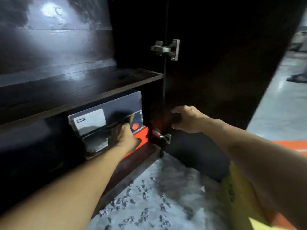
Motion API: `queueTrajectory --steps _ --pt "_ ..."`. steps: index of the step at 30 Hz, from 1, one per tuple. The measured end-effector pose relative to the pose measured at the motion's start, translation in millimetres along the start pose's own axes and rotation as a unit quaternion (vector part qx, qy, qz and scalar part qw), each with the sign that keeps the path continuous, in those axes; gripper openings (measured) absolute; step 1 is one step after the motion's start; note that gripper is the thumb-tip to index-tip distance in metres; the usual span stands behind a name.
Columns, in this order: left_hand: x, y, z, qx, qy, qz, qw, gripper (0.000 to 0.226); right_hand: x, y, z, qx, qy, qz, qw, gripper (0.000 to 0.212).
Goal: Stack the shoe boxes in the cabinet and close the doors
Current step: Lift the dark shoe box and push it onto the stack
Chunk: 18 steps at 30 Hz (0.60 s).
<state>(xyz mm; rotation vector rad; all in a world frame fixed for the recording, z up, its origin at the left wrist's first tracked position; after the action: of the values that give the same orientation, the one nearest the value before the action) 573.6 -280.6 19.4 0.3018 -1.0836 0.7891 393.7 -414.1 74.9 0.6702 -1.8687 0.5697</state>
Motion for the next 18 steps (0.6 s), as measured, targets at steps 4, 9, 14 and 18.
queueTrajectory --steps 4,9,14,18 --pt "-26 51 97 -0.132 0.02 -0.219 0.967 0.049 39 90 60 -0.054 0.044 -0.009 0.998 0.059" --pt "-47 147 197 -0.24 -0.007 -0.348 0.906 0.076 72 220 124 -0.145 0.073 -0.015 0.987 0.04" --pt "-64 247 266 -0.357 -0.028 -0.397 0.845 0.063 90 343 174 -0.257 0.041 0.009 0.965 0.045" --pt "-87 315 297 -0.394 -0.033 -0.432 0.811 0.072 93 428 196 -0.311 0.02 0.028 0.95 0.04"
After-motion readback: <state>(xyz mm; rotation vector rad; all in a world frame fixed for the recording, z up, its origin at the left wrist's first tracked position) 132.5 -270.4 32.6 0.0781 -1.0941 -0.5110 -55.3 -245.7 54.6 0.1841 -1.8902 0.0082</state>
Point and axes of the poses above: each hand's wrist, its own y-axis away from the middle knuckle, its own x-axis out of the back of the hand, z = x × y, the point moved 4 cm from there along -y, towards the middle knuckle, and after that the axes turned 1 degree about z, right-handed, at the moved point
